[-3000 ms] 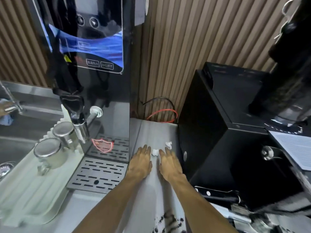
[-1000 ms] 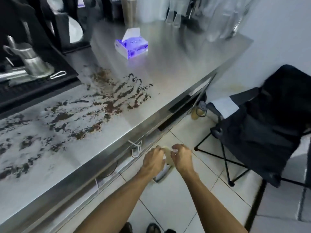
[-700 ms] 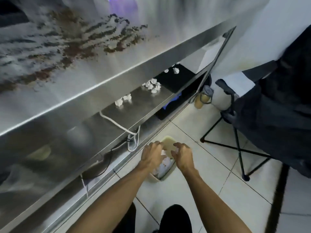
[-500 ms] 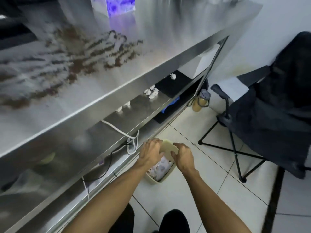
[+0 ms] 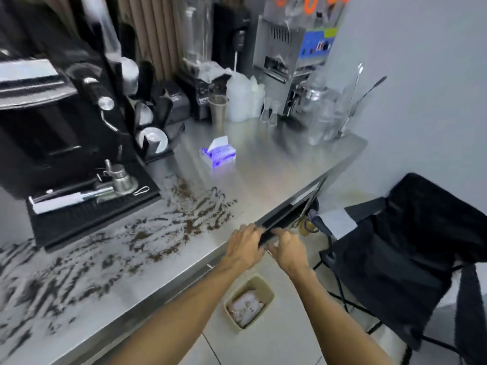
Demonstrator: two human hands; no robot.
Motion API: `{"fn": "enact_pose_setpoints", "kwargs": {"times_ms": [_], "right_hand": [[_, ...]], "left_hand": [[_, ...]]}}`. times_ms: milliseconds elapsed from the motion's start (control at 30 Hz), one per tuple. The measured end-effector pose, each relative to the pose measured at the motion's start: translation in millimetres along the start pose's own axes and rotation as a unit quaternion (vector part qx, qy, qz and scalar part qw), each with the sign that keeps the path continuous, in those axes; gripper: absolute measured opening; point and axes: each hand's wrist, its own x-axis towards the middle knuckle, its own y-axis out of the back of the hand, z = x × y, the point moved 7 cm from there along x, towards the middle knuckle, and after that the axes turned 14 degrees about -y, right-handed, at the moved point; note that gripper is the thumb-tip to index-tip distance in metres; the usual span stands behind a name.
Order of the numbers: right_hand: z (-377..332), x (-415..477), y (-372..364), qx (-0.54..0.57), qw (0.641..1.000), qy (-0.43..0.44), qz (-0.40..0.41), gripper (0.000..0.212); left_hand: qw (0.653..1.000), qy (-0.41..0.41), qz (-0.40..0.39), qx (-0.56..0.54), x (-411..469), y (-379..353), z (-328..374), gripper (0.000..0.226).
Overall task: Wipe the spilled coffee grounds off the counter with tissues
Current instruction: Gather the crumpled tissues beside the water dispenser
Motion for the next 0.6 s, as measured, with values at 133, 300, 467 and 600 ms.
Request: {"fn": "enact_pose_setpoints", "kwargs": {"times_ms": [133,300,467,600], "right_hand": [[-66,0,40,-0.022,0.996,0.078,0.046,0.030],[-165,-17,37,-0.023,0.984,0.168,0.046,0.034],[-271,-51,-12,-0.021,0.965,0.261,0.009,0.030],[-362,-91,-65,-0.025,0.947,0.320,-0.034,0.038]], "left_hand": [[0.997,0.019,0.069,0.008,-6,73,-9,0.042],[0.990,0.070,0.118,0.046,-53,133,-70,0.044],[0.973,0.175,0.121,0.084,-142,179,-160,0.043],[0.950,0.264,0.126,0.107,-230,210,-234,0.045]]}}
